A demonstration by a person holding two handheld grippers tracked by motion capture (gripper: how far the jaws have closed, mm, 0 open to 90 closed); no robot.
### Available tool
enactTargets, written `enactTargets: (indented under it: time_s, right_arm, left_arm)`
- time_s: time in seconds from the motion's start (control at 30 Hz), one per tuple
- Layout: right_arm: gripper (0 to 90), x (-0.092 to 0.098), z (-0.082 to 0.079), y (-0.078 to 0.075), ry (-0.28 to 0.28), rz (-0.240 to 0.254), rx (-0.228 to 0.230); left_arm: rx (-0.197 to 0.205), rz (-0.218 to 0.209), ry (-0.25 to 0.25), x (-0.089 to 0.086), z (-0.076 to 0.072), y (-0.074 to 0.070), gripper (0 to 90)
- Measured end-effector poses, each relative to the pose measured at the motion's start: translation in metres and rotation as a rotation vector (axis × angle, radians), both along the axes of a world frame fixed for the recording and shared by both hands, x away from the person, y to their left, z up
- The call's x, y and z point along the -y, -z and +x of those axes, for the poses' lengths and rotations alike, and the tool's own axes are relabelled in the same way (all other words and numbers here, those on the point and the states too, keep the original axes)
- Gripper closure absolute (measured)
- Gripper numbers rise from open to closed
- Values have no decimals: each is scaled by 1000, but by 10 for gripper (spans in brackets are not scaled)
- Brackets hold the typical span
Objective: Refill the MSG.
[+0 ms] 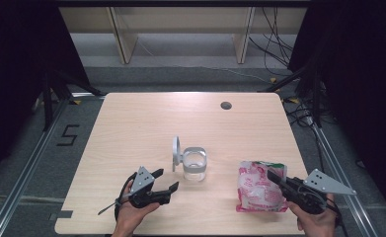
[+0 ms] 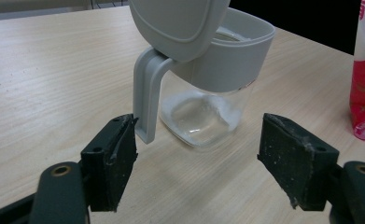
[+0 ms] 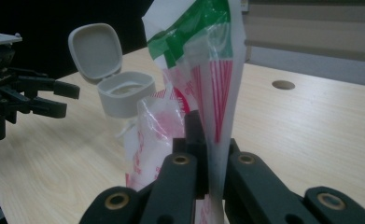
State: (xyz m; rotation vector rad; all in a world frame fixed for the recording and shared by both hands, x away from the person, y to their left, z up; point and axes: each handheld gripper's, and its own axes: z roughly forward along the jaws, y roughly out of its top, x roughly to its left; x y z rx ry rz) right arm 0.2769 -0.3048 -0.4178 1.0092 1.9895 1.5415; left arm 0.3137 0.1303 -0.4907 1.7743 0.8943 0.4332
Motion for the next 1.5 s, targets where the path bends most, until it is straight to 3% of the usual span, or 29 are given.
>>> enactTargets:
  time_s: [0.03,0.07,0.13,0.23,0.27,0.3,0.33,0.43,0.53,0.6,0.7,0.83,0.87,0.9,0.97,1.0,1.1,1.17,1.2,1.27,1.33,1.37,1.43,1.47,1.5]
  right_arm:
    - [900,-2,2,-2,-2,-17,26]
    - [900,-4,4,-3,-9,-20,23]
    - [900,-6,4,-6,9,-17,-2]
    - [900,-6,11,-10,-3,-24,21]
    - [900,-7,11,-12,12,-15,8]
    - [900,-7,15,-14,-1,-23,28]
    - [900,-5,19,-17,12,-54,82]
    - [900,-4,23,-23,26,-34,85]
    - [900,-3,26,-29,46,-25,90]
    - [900,-1,30,-33,40,-42,118]
    - [900,-2,34,-36,36,-12,123]
    - [900,-5,34,-41,21,5,106]
    - [900,-5,35,-42,12,4,124]
    - [900,-8,32,-44,26,27,82]
    - [900,-8,36,-48,7,0,123]
    - [900,-10,33,-49,13,12,94]
    - [900,-14,35,-57,-2,-12,118]
    - [900,-15,35,-61,-9,-20,139]
    - [900,-16,36,-64,-15,-23,156]
    - [900,-19,35,-66,-20,-5,122]
    - [900,-22,36,-68,-29,-1,129]
    - [900,-24,34,-69,-22,4,121]
    - [900,-26,35,-70,-35,13,113]
    - [900,-29,36,-70,-53,22,113]
    - [900,-29,39,-70,-53,-1,144]
  left_arm:
    - [1,-14,14,0,1,0,269]
    - [-3,-37,9,1,0,0,269]
    - [-9,-22,13,2,-1,-1,269]
    - [-22,-41,12,6,-4,-2,269]
    - [-18,-40,12,8,-5,-3,269]
    - [-16,-36,18,9,-6,-4,269]
    - [-14,-31,27,11,-8,-4,269]
    - [-6,-16,42,20,-12,-3,268]
    - [-8,7,89,31,-15,-1,267]
    - [-8,9,105,41,-18,1,267]
    - [-9,46,135,52,-21,3,267]
    - [-17,54,145,65,-24,6,266]
    - [-14,63,164,71,-24,7,267]
    - [-17,62,170,75,-25,8,267]
    - [2,73,190,85,-24,8,276]
    - [11,85,197,93,-23,9,282]
    - [19,75,217,114,-21,11,284]
    - [47,96,230,130,-18,13,284]
    - [48,76,229,135,-16,14,284]
    - [28,83,238,141,-12,14,284]
    - [51,78,242,148,-11,14,284]
    - [62,97,240,149,-9,14,284]
    - [38,79,215,153,-7,15,284]
    - [45,70,213,155,-6,16,286]
    - [42,78,222,156,-5,17,289]
